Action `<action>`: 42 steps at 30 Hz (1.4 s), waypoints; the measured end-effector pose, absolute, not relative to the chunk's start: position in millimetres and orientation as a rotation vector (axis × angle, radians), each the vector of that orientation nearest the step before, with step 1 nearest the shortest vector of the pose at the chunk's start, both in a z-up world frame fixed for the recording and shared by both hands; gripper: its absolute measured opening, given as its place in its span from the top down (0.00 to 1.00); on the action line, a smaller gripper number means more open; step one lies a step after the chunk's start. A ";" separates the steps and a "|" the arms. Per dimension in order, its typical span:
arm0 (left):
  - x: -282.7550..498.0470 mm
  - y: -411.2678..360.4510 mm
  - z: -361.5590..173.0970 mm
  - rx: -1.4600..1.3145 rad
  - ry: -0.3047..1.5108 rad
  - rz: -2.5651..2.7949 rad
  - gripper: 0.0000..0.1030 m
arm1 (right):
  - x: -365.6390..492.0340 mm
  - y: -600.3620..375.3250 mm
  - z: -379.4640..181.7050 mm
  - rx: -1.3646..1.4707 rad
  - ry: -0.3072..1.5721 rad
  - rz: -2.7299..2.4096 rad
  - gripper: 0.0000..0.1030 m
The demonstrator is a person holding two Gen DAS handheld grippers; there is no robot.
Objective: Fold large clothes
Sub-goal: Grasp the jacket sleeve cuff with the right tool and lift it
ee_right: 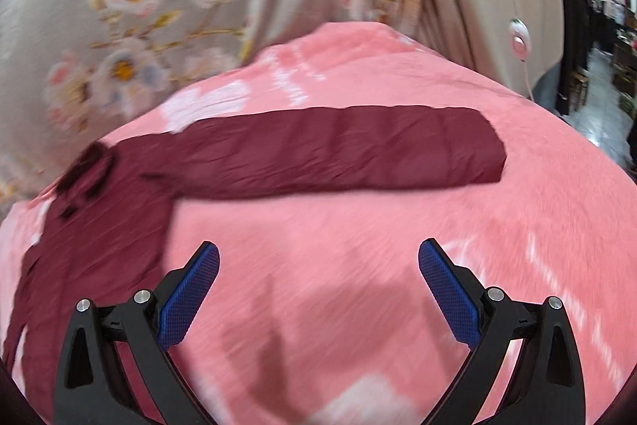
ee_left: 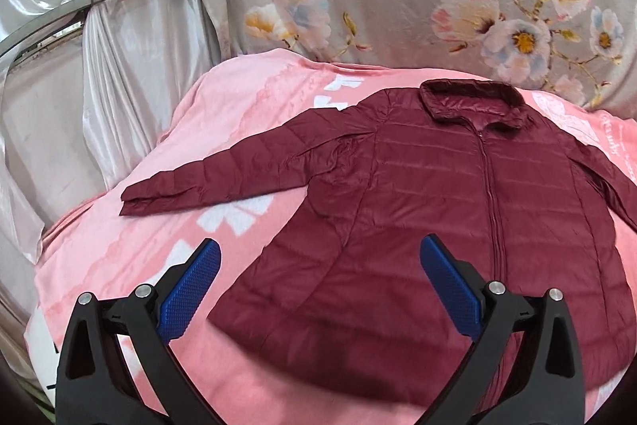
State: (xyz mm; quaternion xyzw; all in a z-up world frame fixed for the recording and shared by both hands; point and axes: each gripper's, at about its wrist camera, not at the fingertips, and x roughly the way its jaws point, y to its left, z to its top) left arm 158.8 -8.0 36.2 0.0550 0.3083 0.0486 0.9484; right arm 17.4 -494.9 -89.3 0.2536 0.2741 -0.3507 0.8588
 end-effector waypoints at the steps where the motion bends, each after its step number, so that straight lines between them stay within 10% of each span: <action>1: 165.3 -11.1 34.2 0.116 0.630 0.103 0.05 | 19.2 -503.9 -92.4 0.537 0.578 -0.749 0.05; 12: 212.3 -25.4 0.9 0.105 0.718 0.106 0.05 | 11.3 -595.5 -129.8 0.820 0.520 -0.827 0.10; 20: 234.2 -16.0 -14.5 0.115 0.751 0.151 0.05 | 46.7 -608.0 -100.8 0.717 0.472 -0.826 0.89; 31: 241.6 17.1 -17.4 0.140 0.741 0.236 0.05 | 177.1 -413.8 14.8 0.308 0.372 -0.381 0.92; 42: 248.5 63.5 -26.5 0.105 0.771 0.275 0.05 | 267.7 -189.9 -27.8 0.075 0.544 0.105 0.89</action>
